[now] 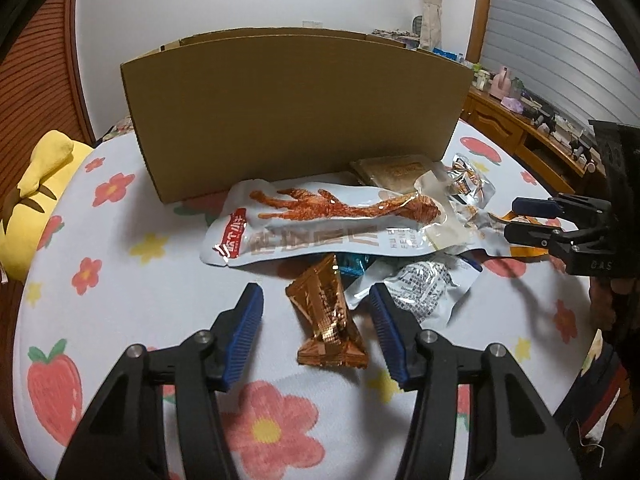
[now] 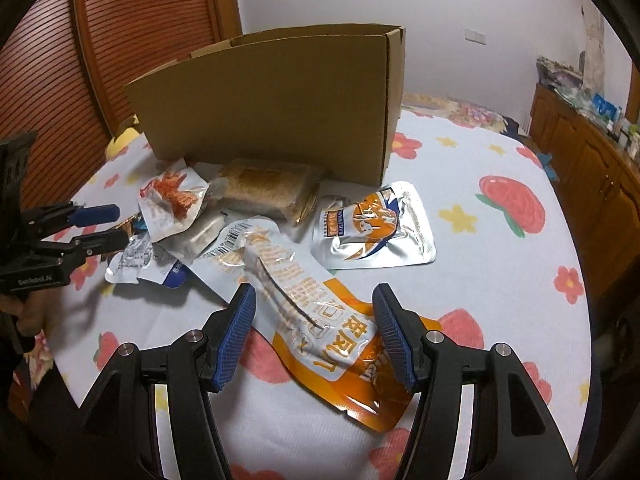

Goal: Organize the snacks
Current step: 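Move both tools back to the snack pile, left toward the brown candy, right toward the orange pouch, then close the left tool on the brown candy while the right tool grips the orange-white pouch, then carry both snacks into the box and open both tools to release them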

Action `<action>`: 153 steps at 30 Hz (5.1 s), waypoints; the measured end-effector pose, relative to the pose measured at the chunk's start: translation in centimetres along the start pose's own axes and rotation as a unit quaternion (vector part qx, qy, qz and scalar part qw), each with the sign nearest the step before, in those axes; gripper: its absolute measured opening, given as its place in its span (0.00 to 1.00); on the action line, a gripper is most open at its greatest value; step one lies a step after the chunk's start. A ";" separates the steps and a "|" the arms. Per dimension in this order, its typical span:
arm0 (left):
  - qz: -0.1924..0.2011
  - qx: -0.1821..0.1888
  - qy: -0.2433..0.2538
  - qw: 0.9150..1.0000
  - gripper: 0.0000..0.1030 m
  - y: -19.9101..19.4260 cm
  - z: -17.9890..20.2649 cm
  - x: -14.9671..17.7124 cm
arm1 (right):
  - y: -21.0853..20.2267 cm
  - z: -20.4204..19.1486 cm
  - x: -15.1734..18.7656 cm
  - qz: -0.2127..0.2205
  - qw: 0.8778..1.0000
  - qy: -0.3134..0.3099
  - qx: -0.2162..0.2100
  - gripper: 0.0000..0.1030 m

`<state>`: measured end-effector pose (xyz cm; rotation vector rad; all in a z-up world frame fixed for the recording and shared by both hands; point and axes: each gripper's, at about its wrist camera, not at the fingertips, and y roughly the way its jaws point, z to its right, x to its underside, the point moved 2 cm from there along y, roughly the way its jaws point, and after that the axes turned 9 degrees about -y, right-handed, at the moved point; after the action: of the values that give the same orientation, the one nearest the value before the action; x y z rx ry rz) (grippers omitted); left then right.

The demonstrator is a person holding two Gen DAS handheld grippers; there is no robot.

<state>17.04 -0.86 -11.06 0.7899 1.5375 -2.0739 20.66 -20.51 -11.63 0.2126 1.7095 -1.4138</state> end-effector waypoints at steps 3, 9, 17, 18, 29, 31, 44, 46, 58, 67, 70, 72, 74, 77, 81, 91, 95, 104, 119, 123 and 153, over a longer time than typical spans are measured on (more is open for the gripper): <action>0.002 0.003 -0.004 1.000 0.37 -0.1 -0.3 0.2 | 0.0 0.0 0.1 -0.002 1.000 -0.003 0.000 0.61; -0.009 -0.023 0.012 1.000 0.27 0.6 0.0 0.4 | -0.2 -0.9 0.4 -0.010 1.000 -0.006 -0.009 0.60; 0.000 -0.025 -0.004 1.000 0.19 0.7 -0.6 0.3 | -0.1 -2.4 0.6 -0.029 0.999 -0.034 -0.006 0.64; 0.000 -0.025 -0.006 1.000 0.19 0.7 -0.6 0.3 | 0.0 -2.5 0.6 -0.030 0.999 -0.036 -0.007 0.65; 0.000 -0.016 -0.015 1.000 0.19 0.6 -1.0 0.3 | 2.4 -2.5 -1.2 -0.057 0.997 -0.044 -0.025 0.69; 0.000 -0.016 -0.015 1.000 0.19 0.6 -1.0 0.3 | 2.6 -2.9 -1.5 -0.057 0.997 -0.051 -0.028 0.69; 0.000 -0.015 -0.015 1.000 0.19 0.6 -1.0 0.4 | 4.0 -4.3 -2.5 -0.081 0.992 -0.093 -0.022 0.73; 0.000 -0.014 -0.016 1.000 0.19 0.6 -1.0 0.4 | 4.0 -4.3 -2.5 -0.080 0.992 -0.094 -0.022 0.71; -0.001 -0.009 -0.018 1.000 0.19 0.5 -1.1 0.5 | 2.3 -3.6 -1.1 -0.081 0.993 -0.087 -0.024 0.40; 0.002 -0.008 -0.019 1.000 0.19 0.4 -1.2 0.4 | 0.5 -2.9 0.3 -0.069 0.995 -0.073 -0.008 0.38; 0.005 -0.004 -0.021 1.000 0.19 0.1 -1.2 0.3 | -0.4 -2.4 0.8 -0.062 0.996 -0.068 -0.002 0.38; 0.007 -0.003 -0.024 1.000 0.19 -0.1 -1.2 0.1 | -0.7 -2.0 0.8 -0.057 0.996 -0.063 0.002 0.38; 0.008 -0.002 -0.022 1.000 0.19 -0.2 -1.1 0.1 | -1.1 -1.5 0.8 -0.049 0.997 -0.054 0.006 0.38; 0.009 -0.001 -0.021 1.000 0.19 -0.5 -1.1 0.3 | -1.6 -0.9 0.8 -0.041 0.998 -0.045 0.008 0.38; 0.017 -0.001 -0.022 1.000 0.19 -1.3 -1.1 0.2 | -2.1 -0.8 0.6 -0.031 0.999 -0.042 0.009 0.38; 0.054 0.007 -0.014 0.998 0.19 -4.3 -0.3 -1.8 | -3.8 -1.7 -1.8 0.005 0.999 -0.047 0.001 0.38; 0.068 0.007 -0.007 0.998 0.19 -5.1 0.1 -3.4 | -4.6 -2.1 -3.8 0.025 0.998 -0.056 -0.002 0.38; 0.100 0.010 0.018 0.995 0.19 -6.5 1.1 -8.5 | -5.9 -3.2 -9.8 0.068 0.994 -0.087 -0.004 0.39; 0.109 -0.011 0.028 0.994 0.19 -4.3 0.3 -15.7 | -3.2 -1.5 -18.5 0.090 0.990 -0.110 -0.019 0.40; 0.109 -0.016 0.035 0.993 0.19 -3.5 0.4 -17.2 | -1.8 -0.6 -20.6 0.087 0.989 -0.116 -0.034 0.40; 0.087 -0.016 0.023 0.996 0.27 1.1 -1.2 -19.5 | 5.0 2.5 -23.5 0.020 0.993 -0.112 -0.004 0.51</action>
<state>32.43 0.24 0.94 0.9301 1.4664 -1.9138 39.02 -11.98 1.46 0.0786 1.5189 -1.3476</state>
